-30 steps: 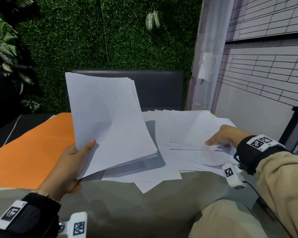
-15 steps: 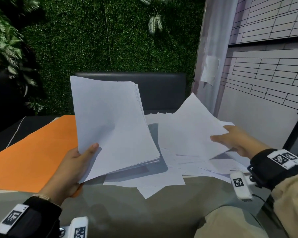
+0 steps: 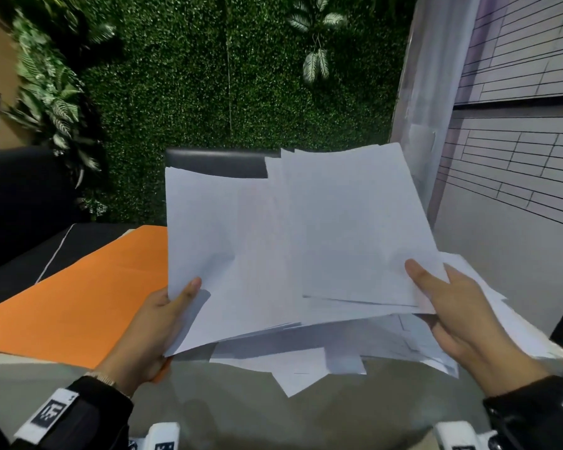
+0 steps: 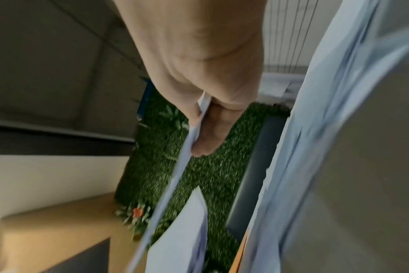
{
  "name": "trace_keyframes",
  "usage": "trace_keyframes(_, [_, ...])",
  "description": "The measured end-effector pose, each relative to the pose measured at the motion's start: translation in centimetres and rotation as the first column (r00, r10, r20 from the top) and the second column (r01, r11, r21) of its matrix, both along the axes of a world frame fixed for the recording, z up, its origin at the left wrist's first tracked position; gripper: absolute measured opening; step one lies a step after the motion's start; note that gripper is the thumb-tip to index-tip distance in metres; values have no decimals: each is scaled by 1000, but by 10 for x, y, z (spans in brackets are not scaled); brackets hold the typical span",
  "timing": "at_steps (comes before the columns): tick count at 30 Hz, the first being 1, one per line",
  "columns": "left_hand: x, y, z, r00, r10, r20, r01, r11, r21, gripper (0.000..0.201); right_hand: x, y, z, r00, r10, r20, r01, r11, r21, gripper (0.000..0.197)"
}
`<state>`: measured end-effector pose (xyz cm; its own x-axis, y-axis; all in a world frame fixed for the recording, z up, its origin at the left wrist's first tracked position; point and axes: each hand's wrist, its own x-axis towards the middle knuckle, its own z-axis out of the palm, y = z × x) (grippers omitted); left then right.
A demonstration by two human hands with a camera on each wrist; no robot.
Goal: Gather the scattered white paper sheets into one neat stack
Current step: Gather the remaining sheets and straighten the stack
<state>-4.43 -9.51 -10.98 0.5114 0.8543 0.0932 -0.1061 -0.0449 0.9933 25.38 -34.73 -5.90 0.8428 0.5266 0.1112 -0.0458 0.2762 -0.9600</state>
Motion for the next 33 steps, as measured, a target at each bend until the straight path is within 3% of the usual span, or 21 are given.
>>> trace_keyframes(5, [-2,-4,5,1000,0,12,0,999,51,30,-67,53,-27,981,160,108,-137,971,-196,25])
trace_keyframes(8, [-4,-6,5,998,-62,34,59,996,71,26,-89,70,-32,973,225,49,-206,948,-244,29])
trace_keyframes(12, [-7,-3,0,990,-113,89,107,992,67,30,-94,66,-28,949,309,-58,-314,916,-251,26])
trace_keyframes(19, [-12,-8,20,978,-204,36,202,978,60,29,-63,33,12,844,535,-43,-519,793,-319,29])
trace_keyframes(24, [3,-33,53,956,-293,17,292,955,41,33,-60,35,28,883,467,46,-444,863,-241,39])
trace_keyframes(28, [19,-51,75,968,-227,109,214,970,114,36,-68,44,42,940,296,170,-271,950,-153,32])
trace_keyframes(33, [37,-59,91,955,-148,258,78,961,264,33,-82,49,62,936,103,336,-93,995,-46,15])
